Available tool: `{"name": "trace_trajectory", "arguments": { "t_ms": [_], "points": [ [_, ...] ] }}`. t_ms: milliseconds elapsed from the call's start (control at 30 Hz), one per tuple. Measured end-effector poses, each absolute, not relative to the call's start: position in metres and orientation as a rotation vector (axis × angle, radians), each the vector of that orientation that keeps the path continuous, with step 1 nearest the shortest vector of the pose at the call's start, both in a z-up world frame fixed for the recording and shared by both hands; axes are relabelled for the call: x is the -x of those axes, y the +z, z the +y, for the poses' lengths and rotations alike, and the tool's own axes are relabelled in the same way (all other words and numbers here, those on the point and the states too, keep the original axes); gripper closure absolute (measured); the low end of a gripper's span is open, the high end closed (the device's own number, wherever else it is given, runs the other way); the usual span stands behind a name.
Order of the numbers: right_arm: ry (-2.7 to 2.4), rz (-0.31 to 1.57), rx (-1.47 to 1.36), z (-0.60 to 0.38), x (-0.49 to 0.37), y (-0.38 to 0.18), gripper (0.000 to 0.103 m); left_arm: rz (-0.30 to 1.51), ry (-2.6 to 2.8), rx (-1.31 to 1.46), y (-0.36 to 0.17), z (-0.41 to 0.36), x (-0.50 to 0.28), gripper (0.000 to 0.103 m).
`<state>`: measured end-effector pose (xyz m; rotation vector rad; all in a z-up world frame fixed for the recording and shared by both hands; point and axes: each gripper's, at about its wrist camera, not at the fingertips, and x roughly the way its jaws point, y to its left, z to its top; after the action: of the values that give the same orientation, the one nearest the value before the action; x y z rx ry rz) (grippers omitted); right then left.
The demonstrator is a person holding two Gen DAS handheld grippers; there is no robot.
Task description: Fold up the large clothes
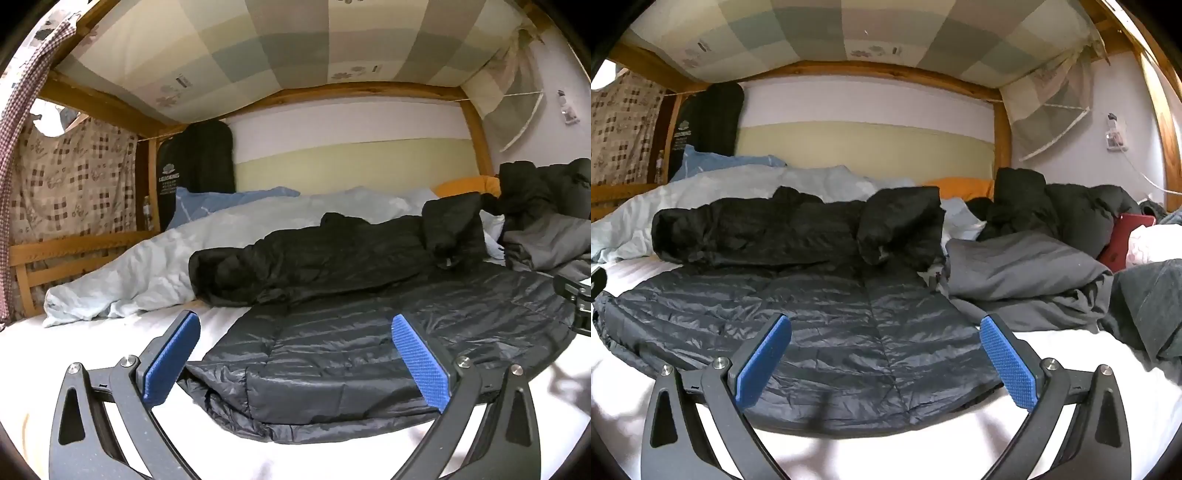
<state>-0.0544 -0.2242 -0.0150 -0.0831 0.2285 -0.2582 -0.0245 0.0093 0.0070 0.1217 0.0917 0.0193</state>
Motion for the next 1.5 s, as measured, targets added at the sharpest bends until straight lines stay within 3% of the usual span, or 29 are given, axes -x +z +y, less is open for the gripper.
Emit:
{"name": "trace_trajectory", "arguments": {
  "t_ms": [1500],
  "points": [
    [-0.282,0.266,0.053,-0.231,0.049,-0.019,0.0,0.08,0.041,-0.206,0.002,-0.006,0.024,0.0]
  ]
}}
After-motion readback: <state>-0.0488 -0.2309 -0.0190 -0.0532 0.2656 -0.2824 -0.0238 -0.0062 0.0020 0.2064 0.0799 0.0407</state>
